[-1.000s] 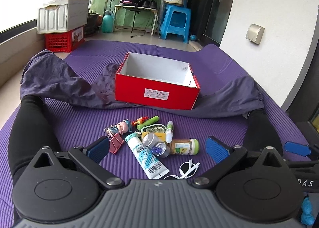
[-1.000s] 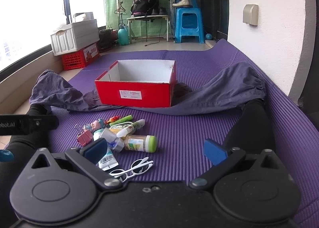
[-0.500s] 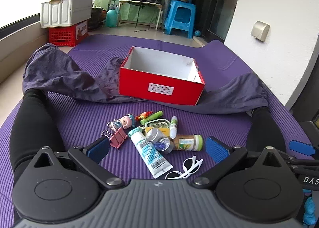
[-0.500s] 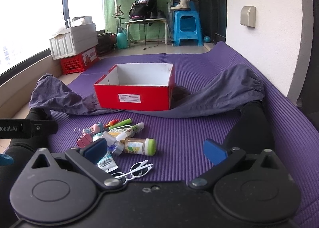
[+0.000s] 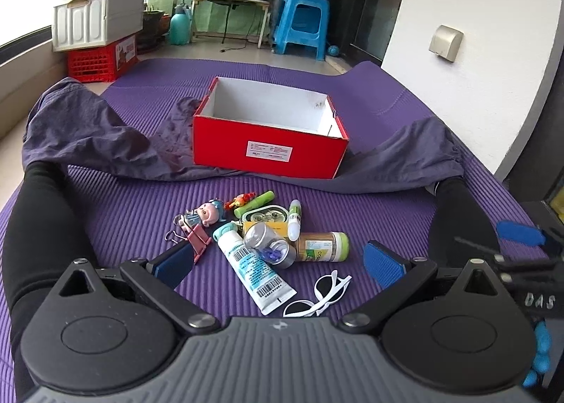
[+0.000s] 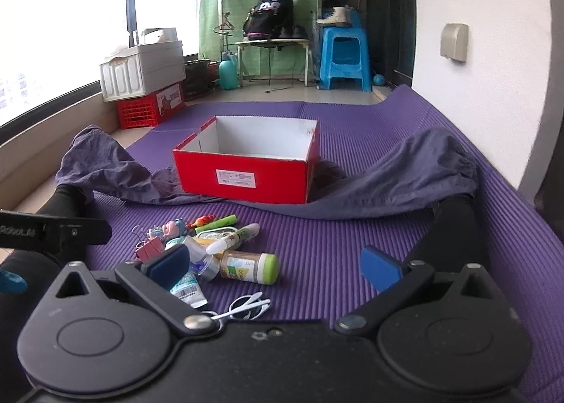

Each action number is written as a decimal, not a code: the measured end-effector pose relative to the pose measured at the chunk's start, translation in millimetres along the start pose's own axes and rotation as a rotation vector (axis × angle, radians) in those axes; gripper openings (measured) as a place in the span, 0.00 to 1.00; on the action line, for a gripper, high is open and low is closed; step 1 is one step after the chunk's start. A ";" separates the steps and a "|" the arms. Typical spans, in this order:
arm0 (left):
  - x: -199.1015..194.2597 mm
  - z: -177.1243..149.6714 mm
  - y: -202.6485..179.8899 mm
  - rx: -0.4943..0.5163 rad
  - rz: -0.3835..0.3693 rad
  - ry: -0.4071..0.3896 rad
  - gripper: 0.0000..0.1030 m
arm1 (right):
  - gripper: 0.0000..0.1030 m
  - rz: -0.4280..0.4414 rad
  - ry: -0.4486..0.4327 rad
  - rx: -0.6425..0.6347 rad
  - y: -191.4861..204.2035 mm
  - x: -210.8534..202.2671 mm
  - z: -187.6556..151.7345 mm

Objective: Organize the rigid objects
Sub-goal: 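Grasp the clear cup with the left tool while the right tool grasps the glue stick, then carry the cup and glue stick into the red box and open both tools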

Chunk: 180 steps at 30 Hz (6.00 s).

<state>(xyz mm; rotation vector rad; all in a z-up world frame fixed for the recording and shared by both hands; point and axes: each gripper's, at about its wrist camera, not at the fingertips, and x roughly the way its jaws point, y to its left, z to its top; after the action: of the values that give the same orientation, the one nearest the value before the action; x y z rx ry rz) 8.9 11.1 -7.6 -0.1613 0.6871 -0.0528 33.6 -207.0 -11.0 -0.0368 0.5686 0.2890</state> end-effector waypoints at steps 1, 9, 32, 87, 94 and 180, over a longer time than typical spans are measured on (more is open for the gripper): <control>1.3 0.2 -0.9 0.006 0.005 0.001 1.00 | 1.00 -0.002 0.002 -0.005 -0.3 3.6 2.5; 33.2 16.5 15.3 0.044 0.051 0.025 1.00 | 1.00 0.066 0.036 -0.064 -8.1 36.4 22.4; 159.5 17.8 7.0 0.181 0.024 0.154 1.00 | 0.83 0.131 0.332 -0.085 -12.1 181.8 54.8; 175.5 15.3 20.3 0.046 -0.133 0.210 0.41 | 0.16 0.213 0.505 0.096 5.6 245.8 40.3; 160.1 39.7 29.5 -0.020 -0.123 0.209 0.41 | 0.15 0.232 0.452 0.059 -1.3 216.8 60.8; 344.2 250.3 49.7 -0.034 0.030 0.304 0.63 | 0.51 0.139 0.303 0.050 -16.8 337.0 167.4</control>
<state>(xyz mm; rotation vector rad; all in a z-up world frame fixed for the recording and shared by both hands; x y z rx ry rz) 433.4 57.9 -41.2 -0.1774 0.9937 -0.0366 397.0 -116.5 -51.2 0.0074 0.8814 0.4078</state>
